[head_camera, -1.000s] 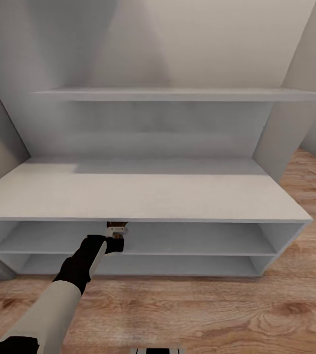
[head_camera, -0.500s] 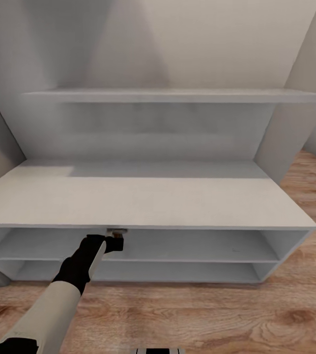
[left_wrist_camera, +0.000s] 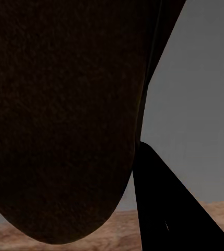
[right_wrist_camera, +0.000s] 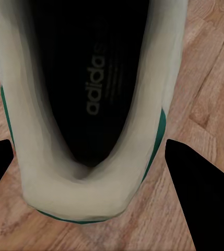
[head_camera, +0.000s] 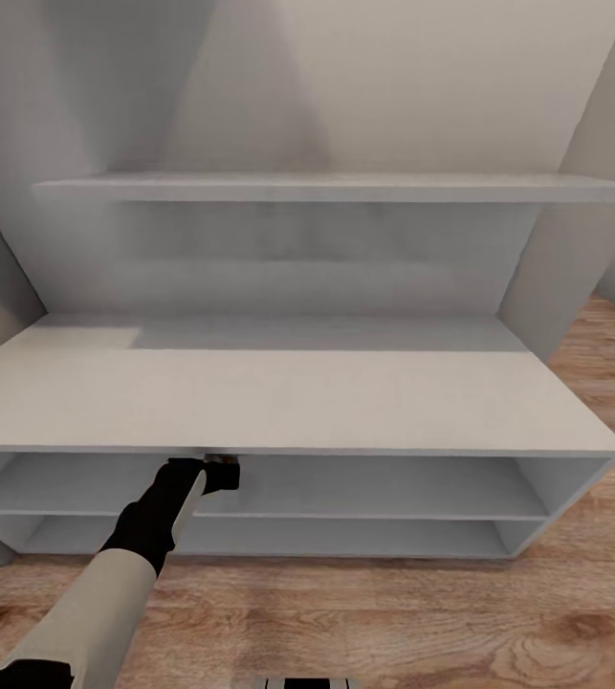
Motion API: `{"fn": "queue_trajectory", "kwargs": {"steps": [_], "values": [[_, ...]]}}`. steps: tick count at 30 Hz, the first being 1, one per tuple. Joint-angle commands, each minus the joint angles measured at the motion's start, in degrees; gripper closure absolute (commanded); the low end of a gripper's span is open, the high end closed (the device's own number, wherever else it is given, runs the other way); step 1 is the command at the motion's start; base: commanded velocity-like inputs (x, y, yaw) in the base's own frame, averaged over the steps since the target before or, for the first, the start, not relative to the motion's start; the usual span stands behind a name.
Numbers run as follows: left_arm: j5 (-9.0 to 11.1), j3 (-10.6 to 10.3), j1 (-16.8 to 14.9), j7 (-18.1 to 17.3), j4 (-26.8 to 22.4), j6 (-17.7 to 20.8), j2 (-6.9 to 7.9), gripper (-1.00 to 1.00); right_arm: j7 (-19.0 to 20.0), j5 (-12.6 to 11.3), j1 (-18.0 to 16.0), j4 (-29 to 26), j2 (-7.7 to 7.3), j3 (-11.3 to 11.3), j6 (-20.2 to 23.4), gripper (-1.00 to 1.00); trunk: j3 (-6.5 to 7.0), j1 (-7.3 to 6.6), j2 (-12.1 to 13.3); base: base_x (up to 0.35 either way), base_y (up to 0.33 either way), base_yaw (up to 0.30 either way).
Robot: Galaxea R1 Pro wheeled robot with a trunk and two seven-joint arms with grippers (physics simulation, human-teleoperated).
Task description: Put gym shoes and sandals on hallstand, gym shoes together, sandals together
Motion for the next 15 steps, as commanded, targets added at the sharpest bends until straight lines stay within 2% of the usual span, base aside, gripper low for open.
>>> {"fn": "queue_trajectory", "kwargs": {"steps": [1,3,4,15], "values": [[0.0,0.0,0.0,-0.2,-0.1,0.3,0.02,1.00,0.0,-0.5,0.0,0.1,-0.02,0.0,-0.2,1.00,-0.05,-0.01,0.0,0.003,0.000,0.000],[0.0,0.0,0.0,-0.2,-0.1,0.3,0.09,1.00,0.0,-0.5,0.0,0.1,-0.02,0.0,-0.2,1.00,-0.05,-0.01,0.0,0.001,0.000,0.000],[0.1,0.0,-0.1,-0.2,-0.1,0.3,0.12,-1.00,0.0,-0.5,0.0,0.1,-0.01,0.0,-0.2,1.00,-0.05,-0.01,0.0,0.000,0.000,0.000],[0.4,0.2,0.0,-0.2,-0.1,0.1,0.47,-1.00,0.0,-0.5,0.0,0.1,0.00,0.0,-0.2,1.00,-0.05,-0.01,0.0,0.000,0.000,0.000]]}}
